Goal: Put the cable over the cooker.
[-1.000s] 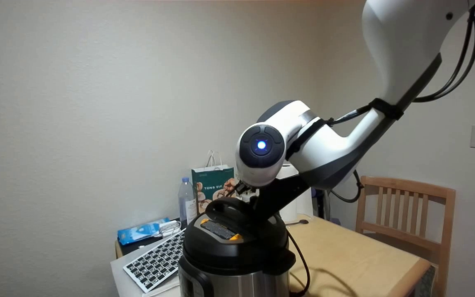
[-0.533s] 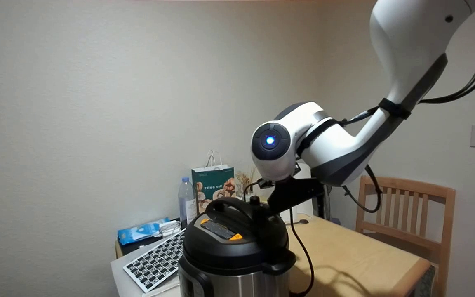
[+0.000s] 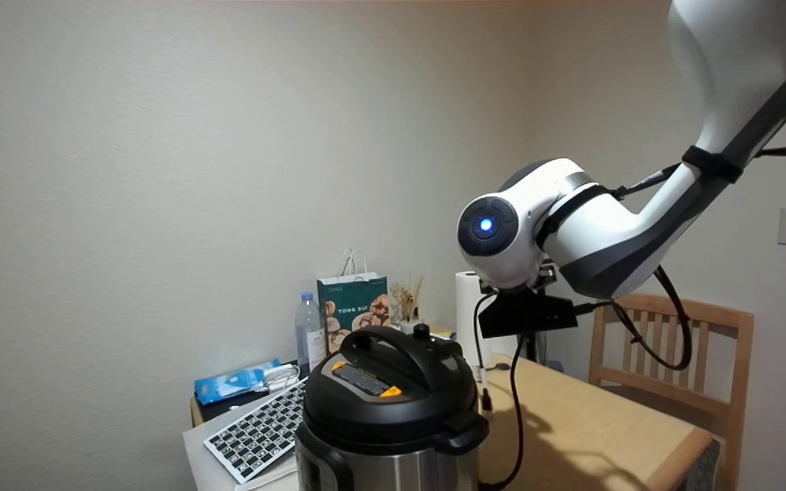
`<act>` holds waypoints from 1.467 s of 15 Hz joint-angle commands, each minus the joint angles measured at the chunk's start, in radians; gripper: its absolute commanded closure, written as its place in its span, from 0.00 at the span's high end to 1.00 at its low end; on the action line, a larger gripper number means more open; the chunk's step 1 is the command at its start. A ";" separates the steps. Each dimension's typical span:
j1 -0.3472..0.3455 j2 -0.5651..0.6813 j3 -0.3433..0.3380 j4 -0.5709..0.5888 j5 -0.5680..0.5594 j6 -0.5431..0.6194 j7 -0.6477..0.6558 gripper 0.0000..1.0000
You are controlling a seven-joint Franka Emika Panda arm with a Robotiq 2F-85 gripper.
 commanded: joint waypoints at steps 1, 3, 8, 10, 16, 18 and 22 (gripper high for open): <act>0.000 -0.002 0.013 -0.005 0.001 -0.021 0.013 0.10; 0.004 -0.001 0.017 -0.008 0.001 -0.032 0.021 0.10; 0.025 -0.176 0.040 -0.038 0.038 0.063 0.066 0.02; 0.045 -0.258 0.059 -0.050 0.055 0.056 0.094 0.02; 0.080 -0.238 0.086 -0.061 0.145 0.075 0.097 0.10; 0.078 -0.217 0.085 -0.071 0.145 0.076 0.097 0.10; 0.078 -0.194 0.087 -0.063 0.132 0.071 0.113 0.02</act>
